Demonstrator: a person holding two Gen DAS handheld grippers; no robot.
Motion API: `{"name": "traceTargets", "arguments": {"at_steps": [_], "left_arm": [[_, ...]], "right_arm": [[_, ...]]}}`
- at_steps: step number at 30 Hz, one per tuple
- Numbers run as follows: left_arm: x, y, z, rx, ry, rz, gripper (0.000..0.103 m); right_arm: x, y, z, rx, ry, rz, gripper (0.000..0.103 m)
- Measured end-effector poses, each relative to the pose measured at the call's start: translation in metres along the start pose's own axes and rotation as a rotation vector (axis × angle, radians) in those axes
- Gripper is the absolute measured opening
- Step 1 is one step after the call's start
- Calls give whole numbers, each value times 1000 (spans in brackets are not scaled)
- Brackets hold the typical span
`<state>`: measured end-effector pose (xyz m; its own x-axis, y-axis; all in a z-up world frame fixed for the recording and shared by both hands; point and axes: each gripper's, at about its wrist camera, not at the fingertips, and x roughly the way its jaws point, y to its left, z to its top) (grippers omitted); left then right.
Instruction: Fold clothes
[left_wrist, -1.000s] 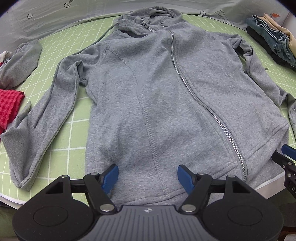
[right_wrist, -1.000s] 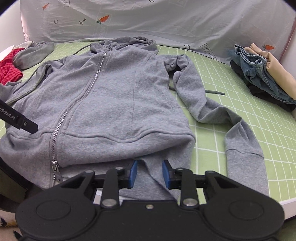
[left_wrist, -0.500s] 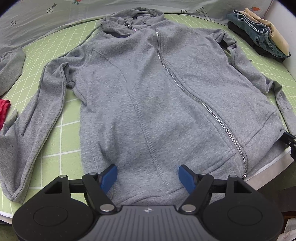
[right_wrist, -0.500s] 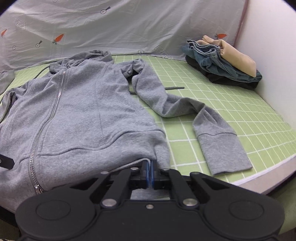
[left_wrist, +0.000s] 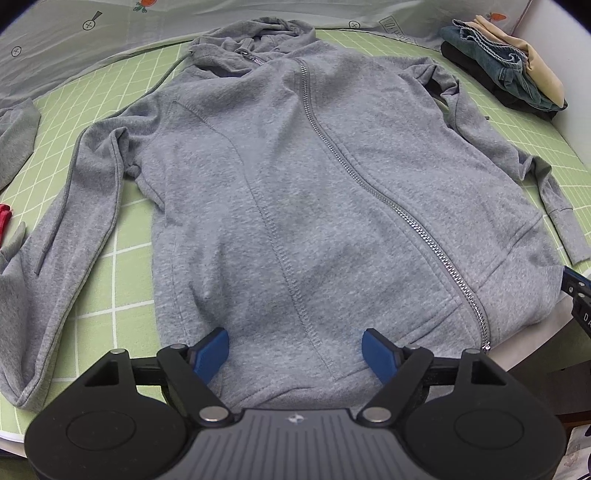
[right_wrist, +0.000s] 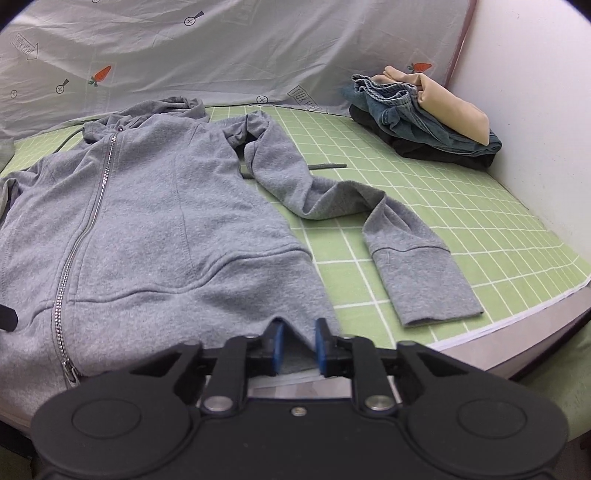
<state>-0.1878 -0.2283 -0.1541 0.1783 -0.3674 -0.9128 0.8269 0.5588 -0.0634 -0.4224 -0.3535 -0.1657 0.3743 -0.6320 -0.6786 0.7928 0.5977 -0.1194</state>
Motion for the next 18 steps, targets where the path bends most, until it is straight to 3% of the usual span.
{"name": "traceTargets", "arguments": {"at_steps": [3, 9, 10, 13, 16, 18], "left_arm": [[-12, 5, 1, -17, -14, -24, 80], [-46, 31, 1, -100, -84, -59, 80], [-49, 34, 2, -109, -91, -23, 80], [-57, 42, 6, -89, -121, 51, 80], [-60, 52, 12, -112, -126, 66, 80], [-60, 54, 16, -132, -126, 68, 80]], "right_arm": [[-12, -9, 4, 30, -25, -36, 1], [-20, -20, -2, 109, 35, -68, 4], [-21, -21, -1, 124, 32, -80, 11], [-24, -25, 4, 164, 18, -114, 49], [-18, -25, 17, 168, 7, -115, 55], [-10, -25, 28, 165, 9, -108, 75]]}}
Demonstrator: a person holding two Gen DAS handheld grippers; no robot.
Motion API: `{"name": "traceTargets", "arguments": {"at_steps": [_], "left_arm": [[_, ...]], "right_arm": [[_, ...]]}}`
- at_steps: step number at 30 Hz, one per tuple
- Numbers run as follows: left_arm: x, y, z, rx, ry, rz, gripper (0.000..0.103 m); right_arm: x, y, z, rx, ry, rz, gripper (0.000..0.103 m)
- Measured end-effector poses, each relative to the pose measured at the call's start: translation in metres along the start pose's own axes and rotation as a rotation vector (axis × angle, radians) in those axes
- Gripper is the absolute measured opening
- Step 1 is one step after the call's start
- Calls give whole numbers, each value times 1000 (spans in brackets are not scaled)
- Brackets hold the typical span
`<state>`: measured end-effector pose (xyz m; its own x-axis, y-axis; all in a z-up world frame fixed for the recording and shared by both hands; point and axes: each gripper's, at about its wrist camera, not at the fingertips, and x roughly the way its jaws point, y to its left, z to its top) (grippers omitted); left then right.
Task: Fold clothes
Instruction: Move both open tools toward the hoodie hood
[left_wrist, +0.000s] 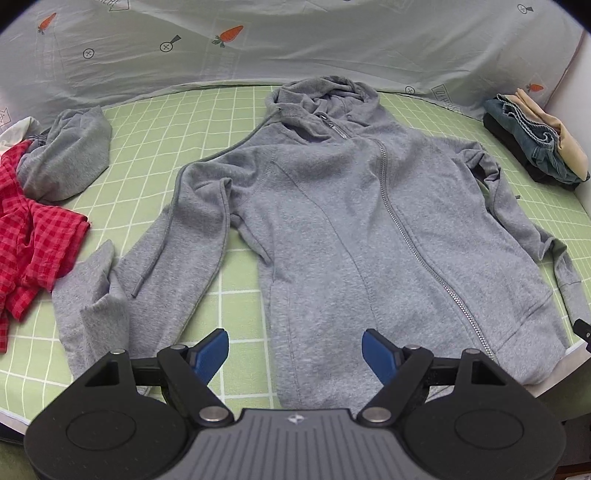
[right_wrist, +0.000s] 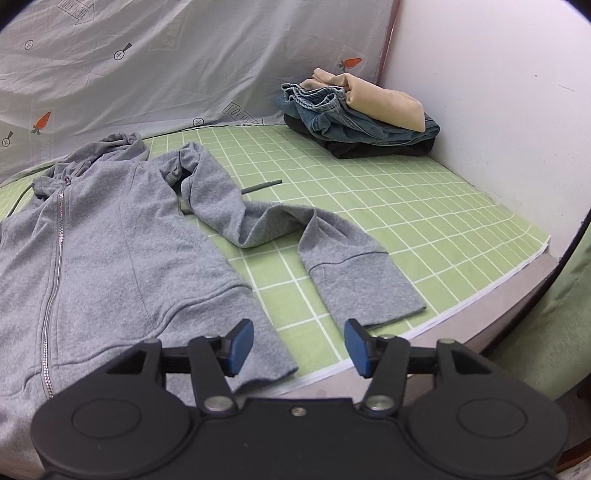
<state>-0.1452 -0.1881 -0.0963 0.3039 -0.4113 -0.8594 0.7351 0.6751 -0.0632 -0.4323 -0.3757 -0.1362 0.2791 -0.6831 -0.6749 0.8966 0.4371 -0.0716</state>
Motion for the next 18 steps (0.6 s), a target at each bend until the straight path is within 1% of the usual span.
{"name": "traceTargets", "arguments": {"at_steps": [1, 2, 3, 4, 8, 10, 13, 16, 18], "left_arm": [[0, -1, 2, -1, -3, -2, 82], [0, -2, 4, -1, -7, -2, 84], [1, -5, 6, 6, -14, 2, 89], [3, -9, 9, 15, -23, 9, 90], [15, -26, 24, 50, -33, 42, 90], [20, -31, 37, 26, -39, 56, 90], [28, -35, 61, -38, -45, 92, 90], [38, -38, 88, -72, -54, 160, 90], [45, -40, 109, -92, -57, 216, 90]], "right_arm": [[4, 1, 5, -1, -1, 10, 90], [8, 2, 10, -2, -3, 23, 101], [14, 3, 14, -9, 0, 41, 103], [19, 5, 19, -18, 5, 62, 103], [41, 14, 37, -87, 22, 90, 103], [50, 17, 52, -115, 14, 117, 103], [65, 19, 78, -133, -6, 196, 103], [90, 30, 109, -182, -30, 259, 103], [112, 42, 133, -206, -30, 299, 103]]}}
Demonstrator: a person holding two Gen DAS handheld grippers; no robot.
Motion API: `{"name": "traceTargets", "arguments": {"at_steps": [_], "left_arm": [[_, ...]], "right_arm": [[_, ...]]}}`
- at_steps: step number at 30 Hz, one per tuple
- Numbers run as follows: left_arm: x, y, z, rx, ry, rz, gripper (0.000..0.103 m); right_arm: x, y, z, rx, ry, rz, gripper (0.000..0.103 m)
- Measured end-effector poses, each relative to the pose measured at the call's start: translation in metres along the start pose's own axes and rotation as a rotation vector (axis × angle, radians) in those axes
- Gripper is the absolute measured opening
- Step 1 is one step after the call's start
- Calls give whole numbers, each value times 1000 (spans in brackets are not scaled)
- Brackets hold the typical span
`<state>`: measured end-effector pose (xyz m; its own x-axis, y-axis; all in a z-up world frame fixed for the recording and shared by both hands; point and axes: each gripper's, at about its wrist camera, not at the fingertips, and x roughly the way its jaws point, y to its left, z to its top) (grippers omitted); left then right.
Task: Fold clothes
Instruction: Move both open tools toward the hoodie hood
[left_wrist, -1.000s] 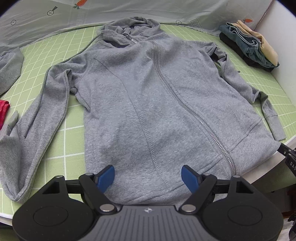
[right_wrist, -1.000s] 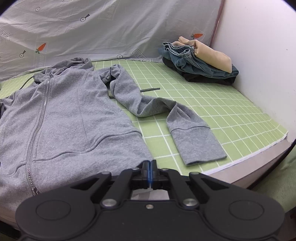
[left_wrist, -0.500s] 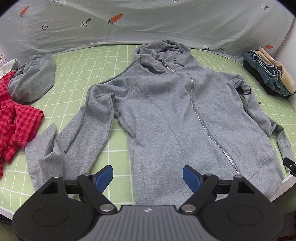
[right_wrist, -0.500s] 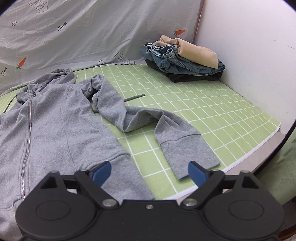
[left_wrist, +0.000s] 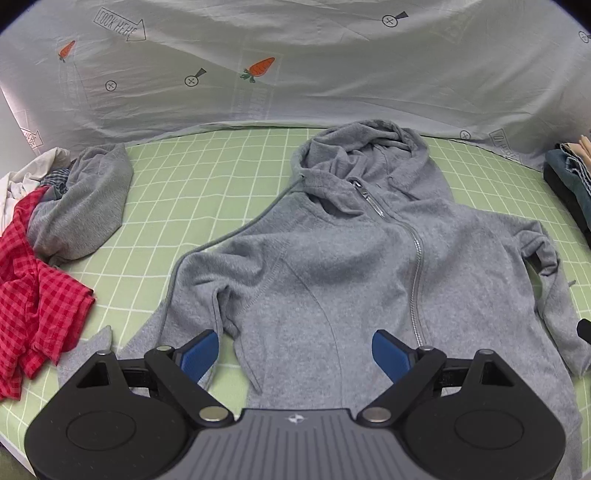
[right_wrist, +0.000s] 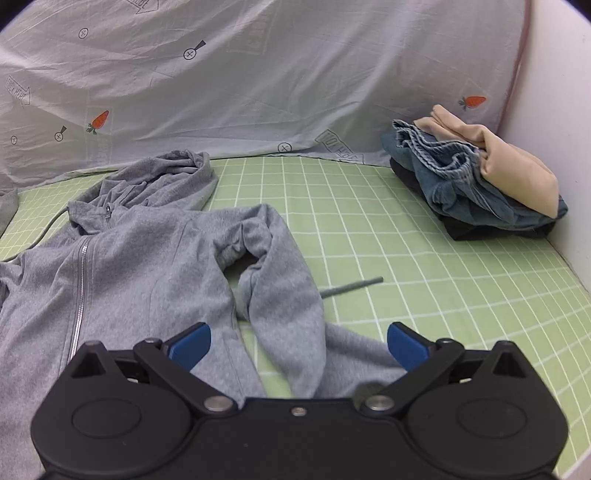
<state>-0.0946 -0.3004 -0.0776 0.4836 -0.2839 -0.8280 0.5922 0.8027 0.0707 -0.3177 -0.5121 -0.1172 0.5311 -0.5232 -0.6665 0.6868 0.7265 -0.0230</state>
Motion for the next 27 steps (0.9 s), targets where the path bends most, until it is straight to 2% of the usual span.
{"name": "traceTargets", "arguments": {"at_steps": [2, 5, 9, 13, 17, 20, 24, 27], "left_arm": [[10, -1, 18, -30, 6, 34, 91], [35, 1, 48, -70, 6, 40, 93], [86, 1, 92, -53, -19, 39, 94], [149, 1, 142, -48, -14, 15, 94], [213, -3, 181, -25, -40, 10, 94], [252, -6, 196, -17, 4, -25, 94], [278, -6, 204, -21, -23, -46, 103], [288, -6, 211, -34, -51, -43, 103]], "right_arm": [[25, 2, 24, -19, 2, 39, 103], [64, 15, 62, -65, -16, 97, 103], [124, 47, 107, -109, -41, 127, 103], [191, 81, 145, -96, -13, 80, 103], [250, 99, 161, -84, 24, 52, 103], [278, 101, 163, -74, 52, 79, 103], [295, 93, 173, -6, 84, 73, 103], [307, 88, 185, 24, 96, 34, 103]]}}
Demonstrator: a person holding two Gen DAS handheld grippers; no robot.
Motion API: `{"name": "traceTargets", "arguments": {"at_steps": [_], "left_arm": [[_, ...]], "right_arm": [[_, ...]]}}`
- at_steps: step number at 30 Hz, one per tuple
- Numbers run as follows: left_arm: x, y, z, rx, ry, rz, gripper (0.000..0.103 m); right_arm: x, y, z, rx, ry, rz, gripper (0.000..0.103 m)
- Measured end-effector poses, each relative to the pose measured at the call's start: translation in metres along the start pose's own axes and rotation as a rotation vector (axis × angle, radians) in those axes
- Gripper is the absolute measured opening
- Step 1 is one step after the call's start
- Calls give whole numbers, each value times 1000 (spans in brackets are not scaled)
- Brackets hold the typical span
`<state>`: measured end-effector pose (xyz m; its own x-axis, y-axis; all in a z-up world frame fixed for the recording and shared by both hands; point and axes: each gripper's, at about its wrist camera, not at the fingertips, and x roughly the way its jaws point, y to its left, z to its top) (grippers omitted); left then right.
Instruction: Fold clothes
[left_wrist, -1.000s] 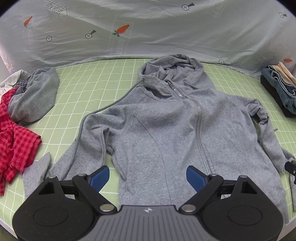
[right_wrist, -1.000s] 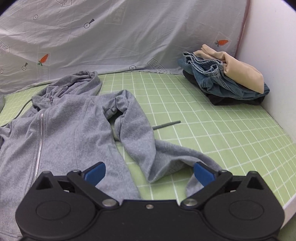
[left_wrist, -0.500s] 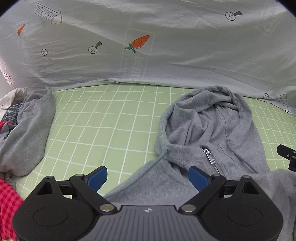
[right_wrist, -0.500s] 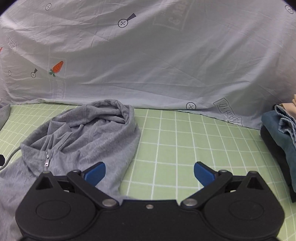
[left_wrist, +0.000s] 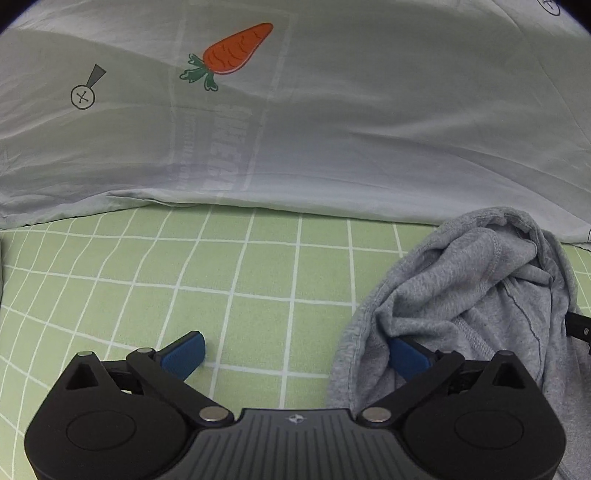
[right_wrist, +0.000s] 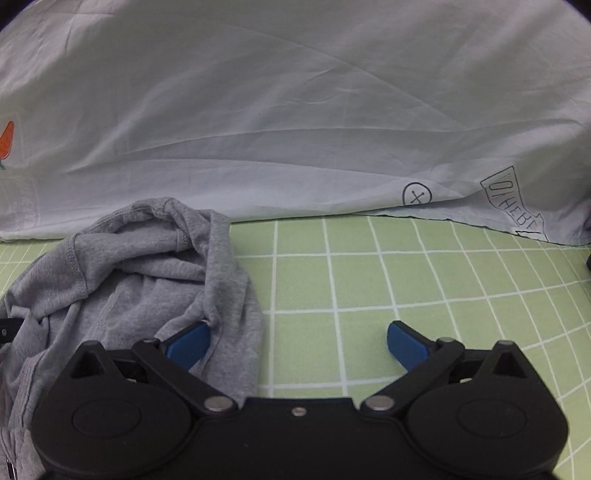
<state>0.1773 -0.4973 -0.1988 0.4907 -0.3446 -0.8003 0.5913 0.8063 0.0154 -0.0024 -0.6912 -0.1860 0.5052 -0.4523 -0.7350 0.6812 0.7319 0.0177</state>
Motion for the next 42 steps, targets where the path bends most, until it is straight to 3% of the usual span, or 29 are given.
{"name": "traceTargets", "arguments": {"at_steps": [9, 16, 20, 24, 29, 35, 42], "left_arm": [[29, -12, 37, -53, -34, 43, 103], [38, -17, 57, -80, -34, 85, 103], [10, -17, 56, -70, -34, 124, 103], [-39, -16, 45, -92, -62, 90, 103], [-116, -24, 1, -73, -96, 6, 103], [-189, -58, -97, -17, -24, -88, 103], [-251, -88, -220, 8, 78, -179, 103]], "right_arm": [[40, -8, 42, 6, -33, -69, 103], [50, -1, 61, -76, -45, -115, 103], [6, -10, 55, -80, -114, -147, 103], [-61, -26, 37, -69, -220, -130, 103], [-147, -43, -8, -25, -268, -139, 103], [-220, -67, -101, 45, -164, -133, 103], [-277, -105, -212, -58, -62, -172, 93]]}}
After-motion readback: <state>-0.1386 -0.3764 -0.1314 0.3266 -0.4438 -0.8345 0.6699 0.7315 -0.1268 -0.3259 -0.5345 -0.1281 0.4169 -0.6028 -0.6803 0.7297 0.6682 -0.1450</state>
